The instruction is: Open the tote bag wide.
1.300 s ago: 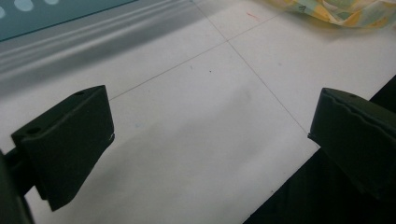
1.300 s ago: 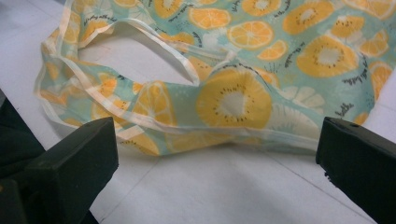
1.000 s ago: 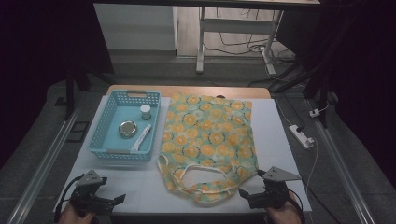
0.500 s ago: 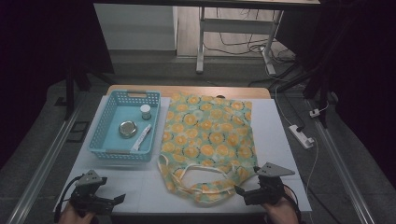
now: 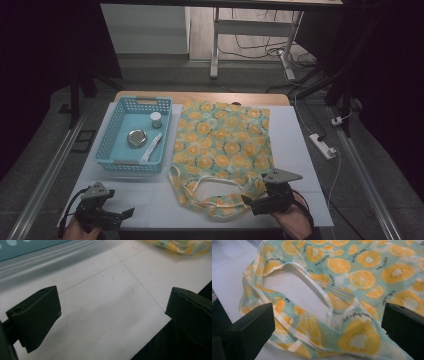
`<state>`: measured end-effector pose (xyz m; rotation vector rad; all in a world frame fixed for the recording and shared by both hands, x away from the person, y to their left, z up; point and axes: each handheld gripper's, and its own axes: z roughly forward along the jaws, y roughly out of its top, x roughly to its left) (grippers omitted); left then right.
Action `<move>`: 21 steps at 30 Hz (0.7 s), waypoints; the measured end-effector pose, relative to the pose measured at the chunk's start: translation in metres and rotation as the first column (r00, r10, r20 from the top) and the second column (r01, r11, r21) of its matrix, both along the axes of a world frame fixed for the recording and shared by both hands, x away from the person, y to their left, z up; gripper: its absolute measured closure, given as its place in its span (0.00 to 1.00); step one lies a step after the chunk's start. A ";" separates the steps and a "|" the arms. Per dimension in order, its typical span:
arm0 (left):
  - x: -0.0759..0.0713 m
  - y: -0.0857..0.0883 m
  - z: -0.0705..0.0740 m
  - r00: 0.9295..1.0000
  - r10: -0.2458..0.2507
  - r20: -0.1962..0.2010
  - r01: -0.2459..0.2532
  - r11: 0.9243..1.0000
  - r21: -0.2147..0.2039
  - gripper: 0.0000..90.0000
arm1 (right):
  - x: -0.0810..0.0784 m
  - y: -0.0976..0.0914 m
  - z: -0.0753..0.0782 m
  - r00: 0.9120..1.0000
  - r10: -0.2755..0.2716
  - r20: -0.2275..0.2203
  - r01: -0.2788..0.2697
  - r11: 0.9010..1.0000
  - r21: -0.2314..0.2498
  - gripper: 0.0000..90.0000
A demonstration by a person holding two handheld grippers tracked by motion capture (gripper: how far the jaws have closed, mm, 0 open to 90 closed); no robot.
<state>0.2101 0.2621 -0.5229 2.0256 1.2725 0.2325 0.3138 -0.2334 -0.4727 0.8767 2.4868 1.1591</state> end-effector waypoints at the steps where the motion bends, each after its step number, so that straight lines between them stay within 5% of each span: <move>1: 0.000 0.000 0.000 1.000 0.000 0.000 0.000 1.000 -0.001 0.00 | 0.002 0.005 0.000 1.000 0.011 -0.003 -0.011 1.000 -0.012 0.00; 12: 0.000 0.001 0.000 1.000 0.001 0.000 -0.001 1.000 -0.006 0.00 | 0.012 0.036 -0.004 0.995 0.098 -0.034 -0.099 0.993 -0.059 0.00; 21: 0.000 0.001 0.000 1.000 0.002 -0.001 -0.002 1.000 -0.007 0.00 | 0.015 0.068 -0.016 0.982 0.171 -0.075 -0.179 0.977 -0.114 0.00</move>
